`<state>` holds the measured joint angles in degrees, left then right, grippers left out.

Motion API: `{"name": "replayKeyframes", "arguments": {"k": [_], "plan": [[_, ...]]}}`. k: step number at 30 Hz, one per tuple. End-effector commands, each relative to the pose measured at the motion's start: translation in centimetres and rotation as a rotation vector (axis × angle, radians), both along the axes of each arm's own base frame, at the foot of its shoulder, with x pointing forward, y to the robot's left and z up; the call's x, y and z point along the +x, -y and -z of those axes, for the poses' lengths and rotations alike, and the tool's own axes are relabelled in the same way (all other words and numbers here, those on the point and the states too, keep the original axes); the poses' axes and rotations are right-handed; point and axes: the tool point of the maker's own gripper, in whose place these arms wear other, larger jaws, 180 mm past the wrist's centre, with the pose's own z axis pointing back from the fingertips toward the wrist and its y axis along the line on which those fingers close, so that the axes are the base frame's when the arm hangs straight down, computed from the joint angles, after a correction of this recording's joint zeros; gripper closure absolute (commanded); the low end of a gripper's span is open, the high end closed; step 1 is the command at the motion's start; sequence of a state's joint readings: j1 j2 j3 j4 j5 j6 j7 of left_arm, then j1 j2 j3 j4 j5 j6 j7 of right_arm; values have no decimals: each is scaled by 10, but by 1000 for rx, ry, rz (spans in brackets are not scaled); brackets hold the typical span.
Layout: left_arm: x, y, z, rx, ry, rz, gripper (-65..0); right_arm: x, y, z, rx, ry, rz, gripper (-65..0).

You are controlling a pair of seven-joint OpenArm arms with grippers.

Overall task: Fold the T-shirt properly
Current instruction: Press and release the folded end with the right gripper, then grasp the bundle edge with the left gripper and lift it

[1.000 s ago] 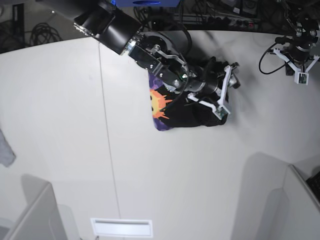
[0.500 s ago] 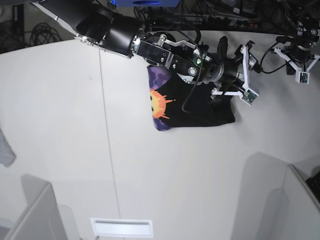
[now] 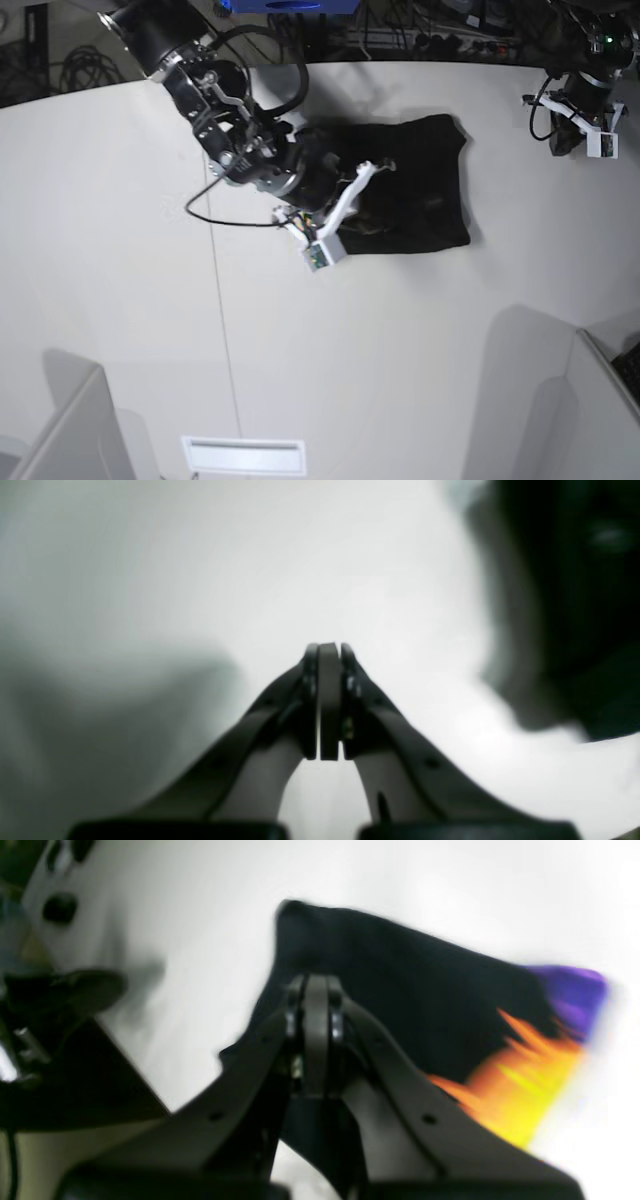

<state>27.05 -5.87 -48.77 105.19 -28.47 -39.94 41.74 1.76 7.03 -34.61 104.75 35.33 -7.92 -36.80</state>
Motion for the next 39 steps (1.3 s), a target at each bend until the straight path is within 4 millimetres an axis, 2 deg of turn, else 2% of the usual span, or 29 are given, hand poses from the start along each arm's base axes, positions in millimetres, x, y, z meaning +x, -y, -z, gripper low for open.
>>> {"name": "replayKeyframes", "arguments": {"k": [1,6,7,10,12,14,16,20,24,29,34,39], "plan": [[6,1,-14,-8,56,13,0,10,9,-19,33,63,33,0],[18,34,-21,-147,127,72,0,3,50,-11,30,27,145,0],[20,37,-21,-161,132,77,-43,-1,54,-8,30,15,157,0],[25,51,-19,-188,137,109,-309,-8,61,3,20,-18,178,0],[33,64,-19,-210,145,142,-446,-15,65,10,4,-36,177,0],[39,78,-16,-236,147,173,-543,-19,69,15,-9,-46,174,0],[47,92,-16,-259,154,208,-604,-23,70,18,-13,-58,173,0],[62,112,-20,-303,192,234,-625,-26,71,21,-17,-66,172,0],[74,136,-10,-360,178,283,-625,-30,71,24,-20,-77,173,0],[82,135,16,-424,118,207,-625,-34,74,28,-26,-89,178,0],[83,128,36,-458,69,142,-624,-28,101,33,-41,-102,262,0],[86,131,47,-481,47,132,-622,-27,116,36,-50,-110,305,0]]}}
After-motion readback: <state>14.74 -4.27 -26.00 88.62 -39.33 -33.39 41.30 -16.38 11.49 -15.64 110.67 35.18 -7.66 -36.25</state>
